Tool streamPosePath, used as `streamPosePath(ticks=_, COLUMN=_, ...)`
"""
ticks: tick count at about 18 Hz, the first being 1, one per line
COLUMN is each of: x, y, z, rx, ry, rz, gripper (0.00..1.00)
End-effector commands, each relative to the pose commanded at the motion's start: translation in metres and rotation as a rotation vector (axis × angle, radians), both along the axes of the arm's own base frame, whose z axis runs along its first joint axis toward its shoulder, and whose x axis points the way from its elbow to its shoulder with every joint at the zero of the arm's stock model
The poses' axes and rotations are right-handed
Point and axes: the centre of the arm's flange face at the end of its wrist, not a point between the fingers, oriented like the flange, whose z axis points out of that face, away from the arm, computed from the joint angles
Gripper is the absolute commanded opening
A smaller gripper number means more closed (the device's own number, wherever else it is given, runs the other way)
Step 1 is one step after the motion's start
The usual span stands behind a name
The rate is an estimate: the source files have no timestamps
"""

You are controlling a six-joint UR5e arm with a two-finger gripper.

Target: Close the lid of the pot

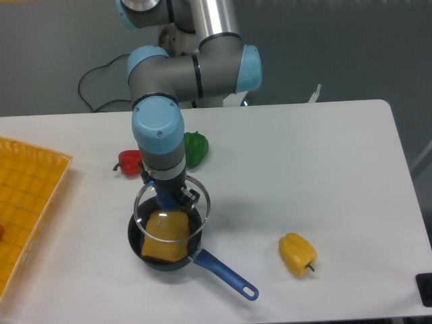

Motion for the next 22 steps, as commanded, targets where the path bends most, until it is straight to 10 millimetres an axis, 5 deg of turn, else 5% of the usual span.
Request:
streamPosePath(ticks=6, x=0.006, y=0.017, z=-0.018, rx=0.018, ry=0.013, rz=0.034, gripper=0.42)
streamPosePath(ticks=22, x=0.017, y=0.026, z=-0.03, rx=0.008, ry=-0.01, rz=0.094, gripper=0.43)
